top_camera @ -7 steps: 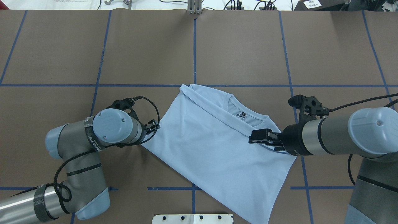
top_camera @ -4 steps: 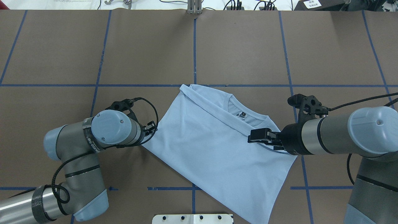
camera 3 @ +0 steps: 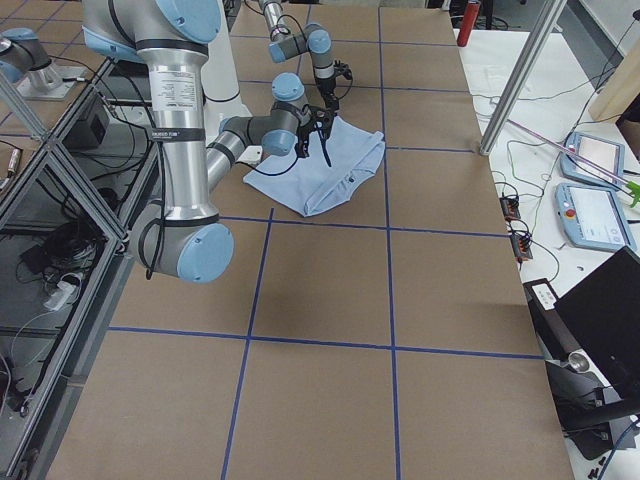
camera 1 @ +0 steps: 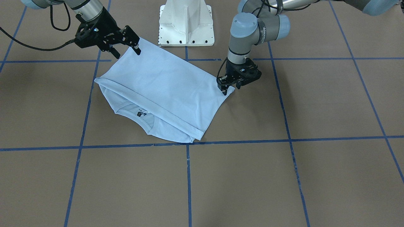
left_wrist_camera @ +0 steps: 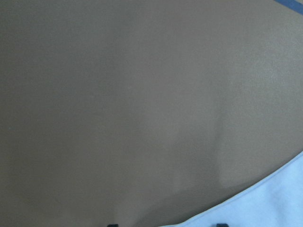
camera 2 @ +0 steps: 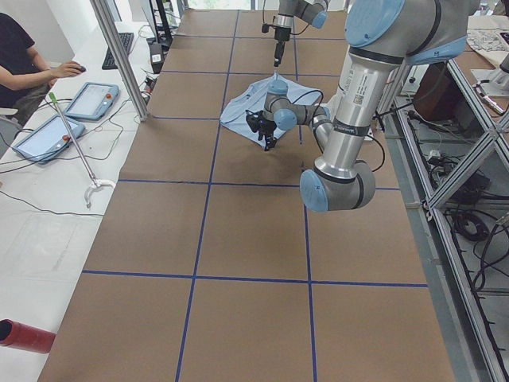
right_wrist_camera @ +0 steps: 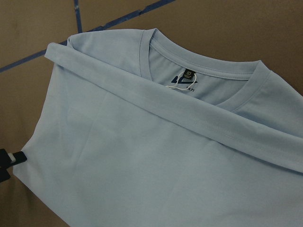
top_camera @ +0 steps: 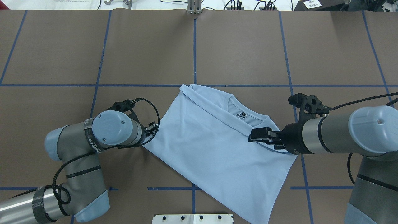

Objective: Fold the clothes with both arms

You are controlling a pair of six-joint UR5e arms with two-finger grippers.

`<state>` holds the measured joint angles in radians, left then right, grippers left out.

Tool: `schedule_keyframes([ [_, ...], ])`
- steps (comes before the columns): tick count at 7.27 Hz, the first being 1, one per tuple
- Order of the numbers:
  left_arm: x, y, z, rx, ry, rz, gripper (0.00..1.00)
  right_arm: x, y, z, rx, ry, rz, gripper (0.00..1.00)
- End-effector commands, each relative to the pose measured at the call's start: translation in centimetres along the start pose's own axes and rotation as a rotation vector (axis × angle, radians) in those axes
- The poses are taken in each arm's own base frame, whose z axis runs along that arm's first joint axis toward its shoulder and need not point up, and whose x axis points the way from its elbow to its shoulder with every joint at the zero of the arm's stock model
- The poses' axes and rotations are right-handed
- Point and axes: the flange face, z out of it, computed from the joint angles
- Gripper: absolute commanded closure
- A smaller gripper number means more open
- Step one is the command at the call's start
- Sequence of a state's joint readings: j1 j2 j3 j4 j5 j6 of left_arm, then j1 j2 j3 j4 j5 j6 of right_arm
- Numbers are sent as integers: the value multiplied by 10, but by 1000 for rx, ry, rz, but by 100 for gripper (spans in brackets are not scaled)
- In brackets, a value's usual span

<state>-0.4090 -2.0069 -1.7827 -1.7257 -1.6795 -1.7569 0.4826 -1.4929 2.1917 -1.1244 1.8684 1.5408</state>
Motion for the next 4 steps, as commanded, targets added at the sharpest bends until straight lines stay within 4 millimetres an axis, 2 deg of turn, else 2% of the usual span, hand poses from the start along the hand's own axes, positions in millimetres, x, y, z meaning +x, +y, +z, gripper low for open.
schedule_keyframes([
  [1, -1, 4, 2, -5, -4, 4, 31, 1, 0, 1, 0, 4, 1, 0],
  [4, -2, 5, 5, -3, -8, 6, 66, 1, 0, 1, 0, 4, 1, 0],
])
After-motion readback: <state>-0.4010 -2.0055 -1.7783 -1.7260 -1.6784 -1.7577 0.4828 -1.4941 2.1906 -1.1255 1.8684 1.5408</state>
